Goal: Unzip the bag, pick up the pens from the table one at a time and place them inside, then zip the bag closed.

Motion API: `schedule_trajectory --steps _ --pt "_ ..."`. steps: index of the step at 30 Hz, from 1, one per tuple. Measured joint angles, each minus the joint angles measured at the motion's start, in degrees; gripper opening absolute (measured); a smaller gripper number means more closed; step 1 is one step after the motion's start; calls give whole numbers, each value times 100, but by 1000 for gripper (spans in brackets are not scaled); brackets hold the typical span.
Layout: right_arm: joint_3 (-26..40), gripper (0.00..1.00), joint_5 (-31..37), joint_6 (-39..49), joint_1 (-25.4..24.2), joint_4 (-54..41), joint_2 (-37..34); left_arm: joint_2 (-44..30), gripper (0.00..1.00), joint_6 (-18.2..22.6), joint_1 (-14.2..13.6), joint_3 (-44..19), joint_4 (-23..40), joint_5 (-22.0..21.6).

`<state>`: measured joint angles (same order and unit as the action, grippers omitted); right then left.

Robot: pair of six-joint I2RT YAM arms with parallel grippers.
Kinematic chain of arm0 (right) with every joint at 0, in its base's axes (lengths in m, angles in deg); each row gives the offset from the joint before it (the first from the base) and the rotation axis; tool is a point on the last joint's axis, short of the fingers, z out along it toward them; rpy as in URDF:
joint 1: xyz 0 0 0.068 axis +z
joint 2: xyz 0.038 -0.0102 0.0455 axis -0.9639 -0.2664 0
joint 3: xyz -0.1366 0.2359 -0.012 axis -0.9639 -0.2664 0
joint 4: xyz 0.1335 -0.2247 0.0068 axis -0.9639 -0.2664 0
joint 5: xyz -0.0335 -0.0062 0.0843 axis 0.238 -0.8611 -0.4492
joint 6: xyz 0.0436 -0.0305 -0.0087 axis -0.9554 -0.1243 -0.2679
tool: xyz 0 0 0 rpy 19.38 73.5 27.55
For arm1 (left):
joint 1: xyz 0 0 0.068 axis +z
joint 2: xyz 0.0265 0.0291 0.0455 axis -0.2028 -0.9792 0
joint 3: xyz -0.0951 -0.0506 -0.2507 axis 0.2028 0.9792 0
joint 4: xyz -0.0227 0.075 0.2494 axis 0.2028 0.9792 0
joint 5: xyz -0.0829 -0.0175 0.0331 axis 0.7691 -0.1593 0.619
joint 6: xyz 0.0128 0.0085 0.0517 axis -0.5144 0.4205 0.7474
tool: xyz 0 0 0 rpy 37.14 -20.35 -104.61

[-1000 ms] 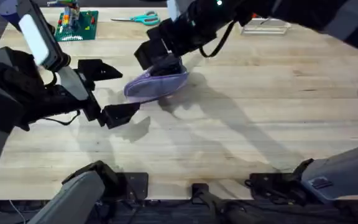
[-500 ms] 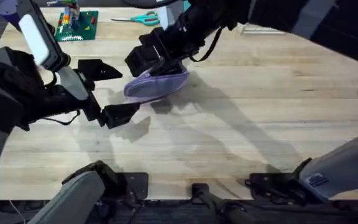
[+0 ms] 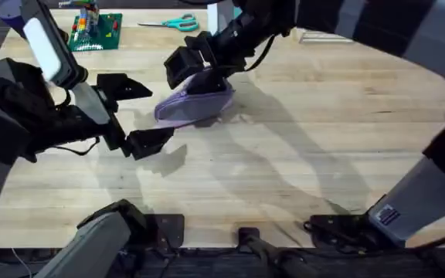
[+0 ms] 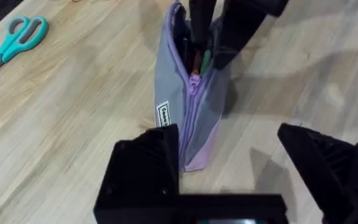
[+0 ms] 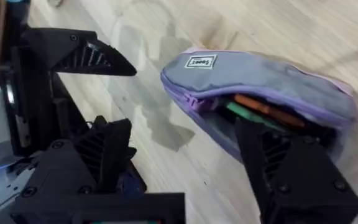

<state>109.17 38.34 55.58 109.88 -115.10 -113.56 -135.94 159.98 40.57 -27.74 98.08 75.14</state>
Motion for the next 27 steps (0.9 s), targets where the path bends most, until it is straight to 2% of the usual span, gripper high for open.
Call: schedule_trajectory --steps 11,17,27 --pt "-5 995 -570 -112 -2 249 -532 0 993 0 0 0 1 0" --pt "-47 995 -917 -359 -2 723 -769 0 993 0 0 0 -1 0" --pt "-193 996 -1493 -743 0 1037 -829 0 993 0 0 0 0 0"
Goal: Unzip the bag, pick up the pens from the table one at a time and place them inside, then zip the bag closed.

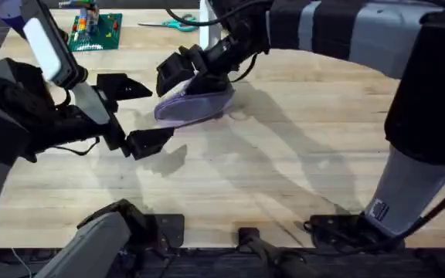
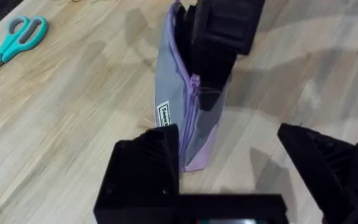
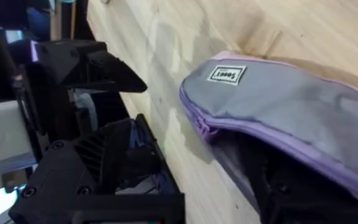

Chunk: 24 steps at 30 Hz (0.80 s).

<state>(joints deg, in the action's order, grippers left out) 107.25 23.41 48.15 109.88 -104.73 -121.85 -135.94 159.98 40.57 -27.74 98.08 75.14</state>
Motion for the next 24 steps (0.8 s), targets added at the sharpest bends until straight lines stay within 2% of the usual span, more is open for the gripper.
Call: schedule_trajectory --steps 15,24 --pt "-35 995 -421 -137 -7 141 -2 0 993 0 0 0 0 0" --pt "-39 995 -912 -211 -191 453 -2 0 993 0 0 0 0 0"
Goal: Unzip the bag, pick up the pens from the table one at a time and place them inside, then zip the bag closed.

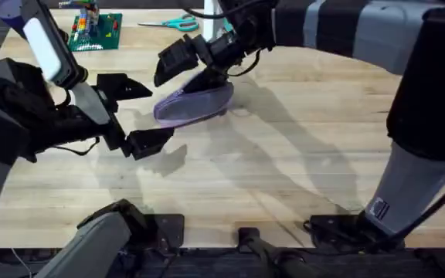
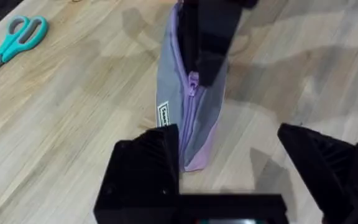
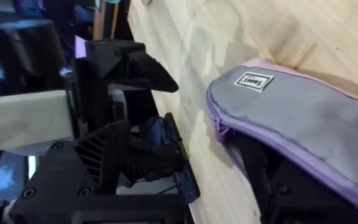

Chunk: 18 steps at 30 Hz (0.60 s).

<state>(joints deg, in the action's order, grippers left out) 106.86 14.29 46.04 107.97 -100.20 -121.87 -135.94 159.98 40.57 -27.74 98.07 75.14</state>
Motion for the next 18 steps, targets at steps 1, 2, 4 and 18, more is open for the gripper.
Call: schedule_trajectory --steps 1,2,4,18 --pt "0 995 -42 -13 -28 11 0 0 993 0 0 0 2 0" --pt "-2 995 -81 -29 -59 19 0 0 993 0 0 0 0 0" --pt "-2 995 -144 -52 -109 23 0 0 993 0 0 0 0 0" --pt "-35 995 -819 -232 -348 391 0 0 993 0 0 0 0 0"
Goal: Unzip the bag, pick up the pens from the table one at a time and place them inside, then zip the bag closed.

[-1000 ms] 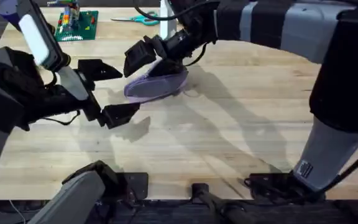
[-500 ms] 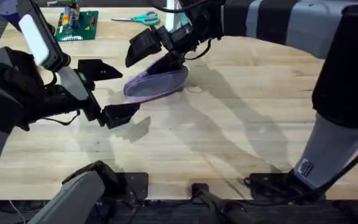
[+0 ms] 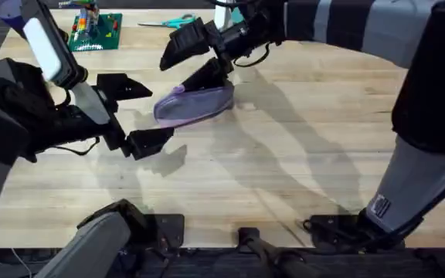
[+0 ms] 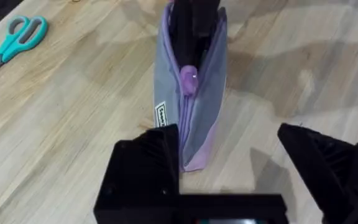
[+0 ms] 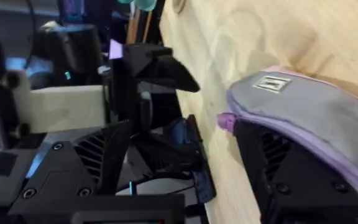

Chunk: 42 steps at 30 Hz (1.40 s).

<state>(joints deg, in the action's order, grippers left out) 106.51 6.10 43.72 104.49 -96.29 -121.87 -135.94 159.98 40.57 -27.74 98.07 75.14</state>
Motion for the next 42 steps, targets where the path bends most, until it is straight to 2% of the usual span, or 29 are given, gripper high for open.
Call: schedule_trajectory --steps 14,26,42 --pt "0 995 -469 -472 11 429 0 0 994 0 0 0 0 0" --pt "0 996 -1212 -855 -61 799 0 0 994 0 0 0 0 0" --pt "0 995 -1349 -1049 -188 1315 227 0 993 2 0 0 0 0"
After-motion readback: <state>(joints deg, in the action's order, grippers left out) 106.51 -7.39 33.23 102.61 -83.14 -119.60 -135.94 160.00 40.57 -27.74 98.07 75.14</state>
